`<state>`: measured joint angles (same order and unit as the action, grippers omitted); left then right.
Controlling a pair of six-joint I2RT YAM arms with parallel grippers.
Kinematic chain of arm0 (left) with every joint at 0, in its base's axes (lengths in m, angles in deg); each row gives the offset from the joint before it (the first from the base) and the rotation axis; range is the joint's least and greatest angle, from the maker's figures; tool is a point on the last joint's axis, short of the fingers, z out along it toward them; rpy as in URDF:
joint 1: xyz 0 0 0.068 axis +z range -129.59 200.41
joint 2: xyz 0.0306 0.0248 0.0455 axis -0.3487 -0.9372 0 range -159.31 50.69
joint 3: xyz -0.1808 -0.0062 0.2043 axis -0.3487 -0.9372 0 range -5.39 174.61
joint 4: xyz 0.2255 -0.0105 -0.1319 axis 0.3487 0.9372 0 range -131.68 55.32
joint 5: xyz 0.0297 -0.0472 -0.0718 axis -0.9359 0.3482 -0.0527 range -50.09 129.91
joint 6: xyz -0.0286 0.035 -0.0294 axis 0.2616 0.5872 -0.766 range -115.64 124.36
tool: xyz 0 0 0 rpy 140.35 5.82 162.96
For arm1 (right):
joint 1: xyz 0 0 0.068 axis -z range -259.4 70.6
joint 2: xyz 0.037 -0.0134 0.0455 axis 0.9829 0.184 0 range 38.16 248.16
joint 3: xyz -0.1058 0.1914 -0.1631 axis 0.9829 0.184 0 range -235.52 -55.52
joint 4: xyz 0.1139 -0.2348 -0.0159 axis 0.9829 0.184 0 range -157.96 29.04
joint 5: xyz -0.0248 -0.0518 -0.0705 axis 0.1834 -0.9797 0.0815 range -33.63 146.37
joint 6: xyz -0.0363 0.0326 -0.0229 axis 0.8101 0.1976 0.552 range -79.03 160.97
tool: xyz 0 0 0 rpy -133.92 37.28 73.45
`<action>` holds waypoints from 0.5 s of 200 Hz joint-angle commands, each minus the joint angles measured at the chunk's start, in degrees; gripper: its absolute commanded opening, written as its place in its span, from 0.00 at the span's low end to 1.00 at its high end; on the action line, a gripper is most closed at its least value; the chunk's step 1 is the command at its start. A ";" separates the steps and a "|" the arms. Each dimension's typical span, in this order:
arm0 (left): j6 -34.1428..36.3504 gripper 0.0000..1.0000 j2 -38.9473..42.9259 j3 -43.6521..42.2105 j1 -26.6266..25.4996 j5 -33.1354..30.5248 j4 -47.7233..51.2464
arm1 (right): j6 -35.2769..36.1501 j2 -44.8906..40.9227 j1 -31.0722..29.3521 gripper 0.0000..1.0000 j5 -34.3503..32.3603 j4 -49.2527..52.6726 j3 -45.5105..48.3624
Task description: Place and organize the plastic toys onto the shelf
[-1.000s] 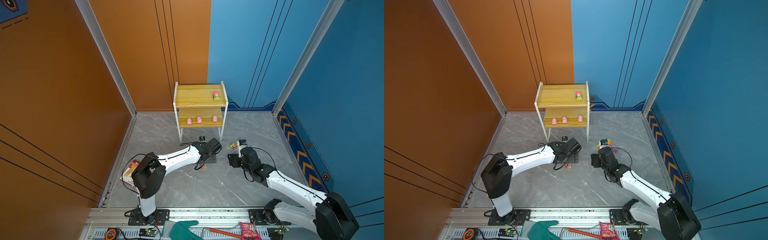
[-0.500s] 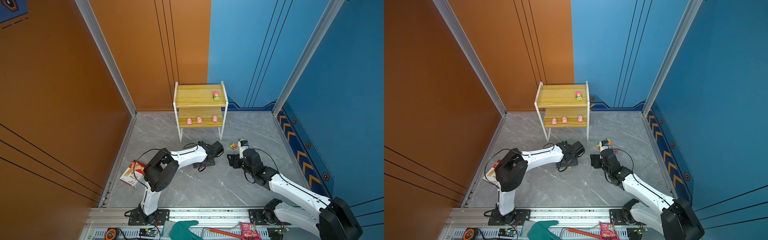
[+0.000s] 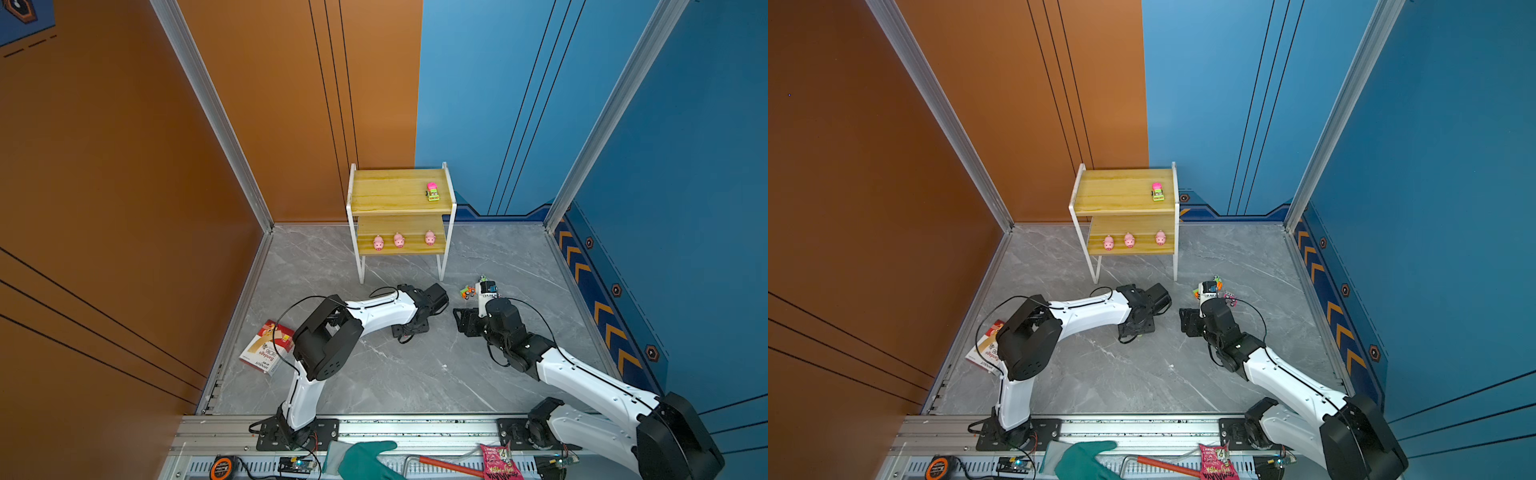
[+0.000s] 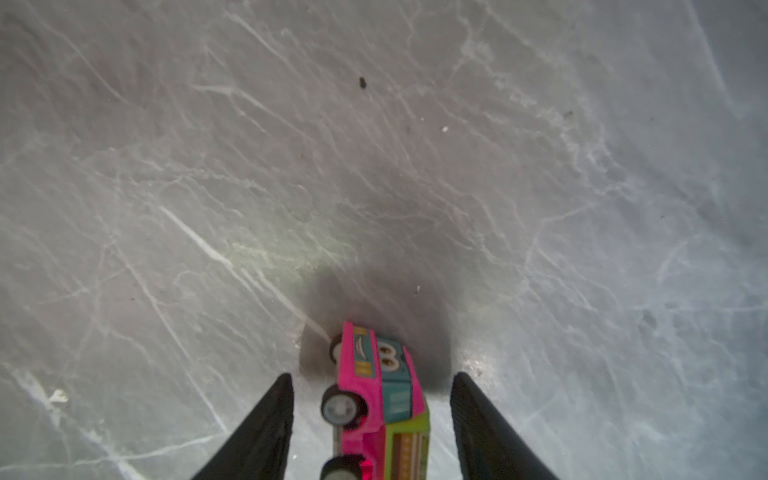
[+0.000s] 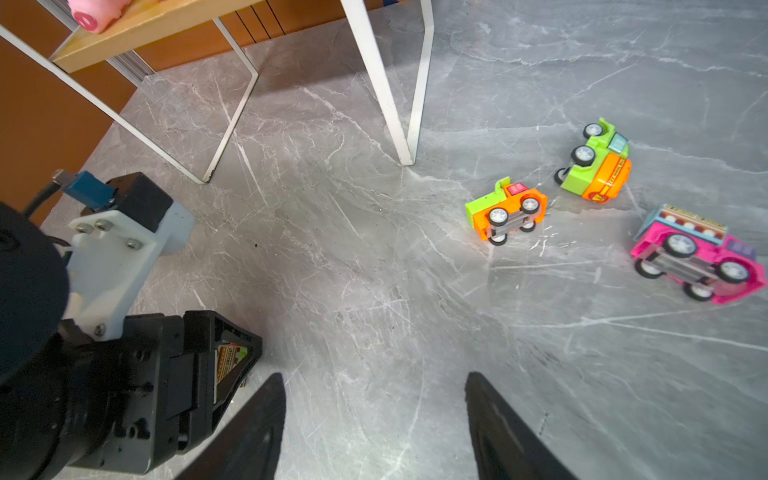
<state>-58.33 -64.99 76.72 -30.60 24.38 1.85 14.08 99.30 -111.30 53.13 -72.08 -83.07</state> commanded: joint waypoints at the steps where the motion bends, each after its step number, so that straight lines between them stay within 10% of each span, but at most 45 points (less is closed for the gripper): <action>1: -0.49 0.58 -1.39 0.26 0.35 1.87 1.53 | -0.53 0.42 0.17 0.69 -0.39 -0.89 0.52; 100: -0.06 0.40 0.50 -3.21 2.91 7.13 -3.34 | 0.01 0.71 0.27 0.69 -0.94 -0.80 0.31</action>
<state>-58.49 -65.04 75.89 -28.83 28.46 -0.10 14.10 99.61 -111.30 53.10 -72.65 -83.05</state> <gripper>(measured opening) 0.412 0.693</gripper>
